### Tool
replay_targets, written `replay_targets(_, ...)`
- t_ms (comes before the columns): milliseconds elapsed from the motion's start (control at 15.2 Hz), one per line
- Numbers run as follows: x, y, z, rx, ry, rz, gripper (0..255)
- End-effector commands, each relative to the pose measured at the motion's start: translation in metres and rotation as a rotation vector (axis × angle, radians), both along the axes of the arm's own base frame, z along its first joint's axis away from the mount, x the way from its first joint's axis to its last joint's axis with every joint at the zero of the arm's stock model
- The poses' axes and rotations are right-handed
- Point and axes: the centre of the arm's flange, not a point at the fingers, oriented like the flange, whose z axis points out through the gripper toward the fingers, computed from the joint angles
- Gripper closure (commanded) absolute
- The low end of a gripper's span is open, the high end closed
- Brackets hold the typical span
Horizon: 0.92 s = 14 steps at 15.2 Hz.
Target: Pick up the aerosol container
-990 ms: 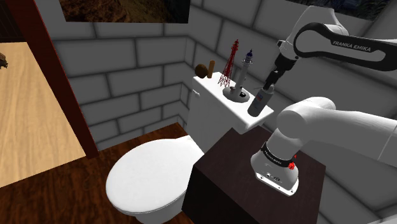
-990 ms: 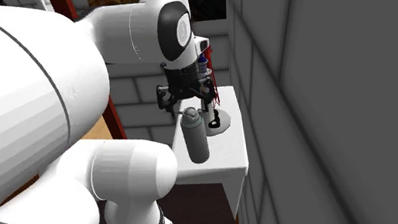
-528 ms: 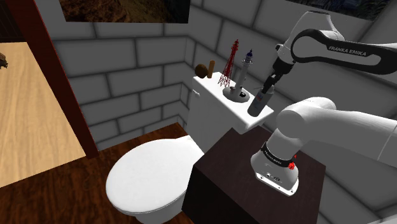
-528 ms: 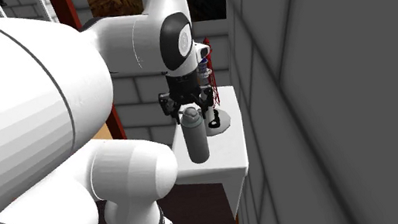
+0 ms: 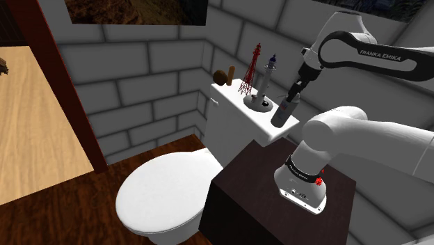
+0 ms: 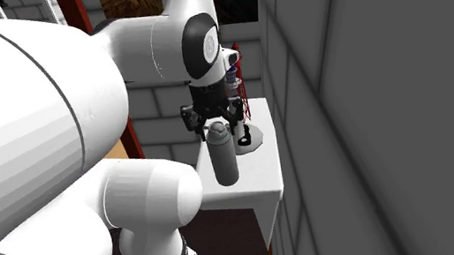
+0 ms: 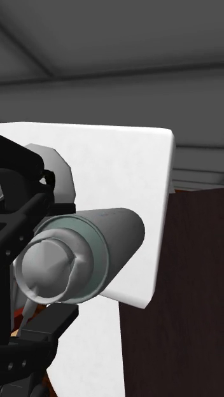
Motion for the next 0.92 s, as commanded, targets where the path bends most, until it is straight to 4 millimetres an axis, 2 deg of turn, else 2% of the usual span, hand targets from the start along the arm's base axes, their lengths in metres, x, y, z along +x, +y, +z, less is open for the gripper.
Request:
replay_targets(0,0.000,0.000,0.008,0.000,0.001,0.000,255)
replay_targets(858,0.000,0.000,0.076,0.000,0.001,0.000,255)
